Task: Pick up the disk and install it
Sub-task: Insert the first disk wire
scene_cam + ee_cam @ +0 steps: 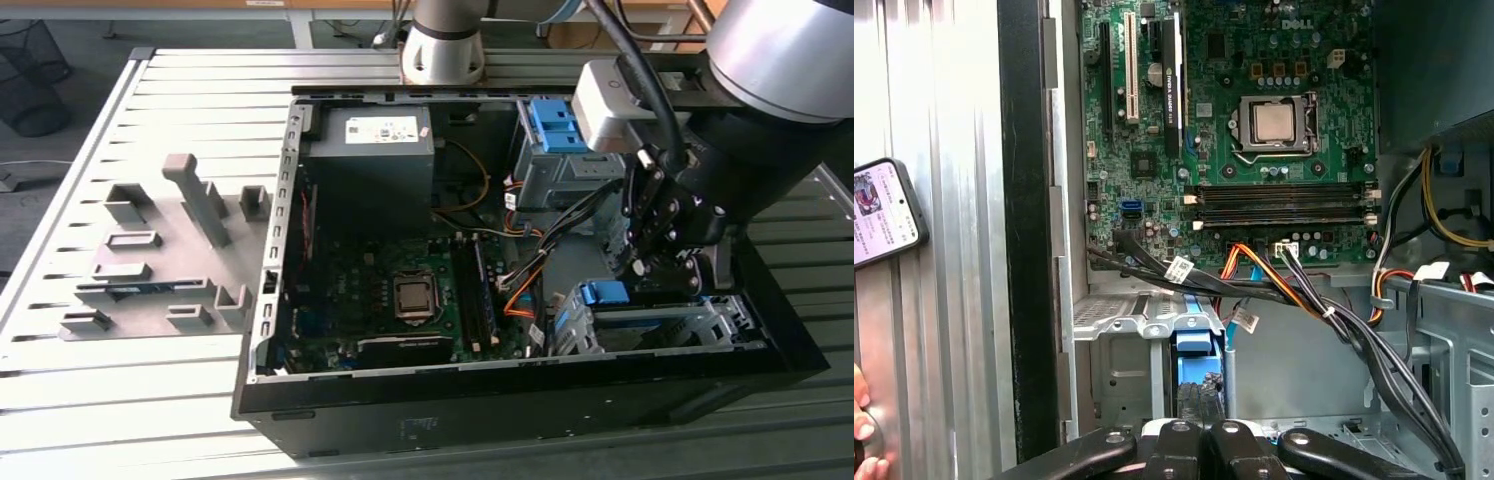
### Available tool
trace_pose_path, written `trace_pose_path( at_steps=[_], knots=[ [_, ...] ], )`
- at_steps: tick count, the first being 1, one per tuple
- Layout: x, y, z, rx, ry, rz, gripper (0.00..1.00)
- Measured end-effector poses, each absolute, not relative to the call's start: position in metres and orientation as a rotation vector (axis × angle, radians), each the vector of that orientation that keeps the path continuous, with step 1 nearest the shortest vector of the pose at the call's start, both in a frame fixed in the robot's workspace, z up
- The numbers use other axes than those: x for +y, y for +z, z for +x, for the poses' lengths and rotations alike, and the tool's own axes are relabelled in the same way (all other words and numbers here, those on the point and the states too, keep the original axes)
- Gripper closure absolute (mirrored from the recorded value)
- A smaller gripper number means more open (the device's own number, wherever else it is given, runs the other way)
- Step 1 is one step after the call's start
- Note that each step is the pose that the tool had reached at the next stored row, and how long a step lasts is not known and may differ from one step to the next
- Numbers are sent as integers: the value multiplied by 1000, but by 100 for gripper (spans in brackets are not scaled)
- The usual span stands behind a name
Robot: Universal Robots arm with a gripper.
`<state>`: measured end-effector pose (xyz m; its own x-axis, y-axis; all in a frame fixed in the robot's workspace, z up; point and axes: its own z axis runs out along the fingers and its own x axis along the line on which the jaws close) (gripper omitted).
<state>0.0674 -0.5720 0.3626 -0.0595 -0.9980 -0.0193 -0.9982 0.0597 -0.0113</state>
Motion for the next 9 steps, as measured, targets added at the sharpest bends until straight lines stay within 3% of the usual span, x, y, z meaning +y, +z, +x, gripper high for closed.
trace_pose_path(
  at_steps=[9],
  knots=[
    [-572,361,105,2271,8,-2140,89]
  ],
)
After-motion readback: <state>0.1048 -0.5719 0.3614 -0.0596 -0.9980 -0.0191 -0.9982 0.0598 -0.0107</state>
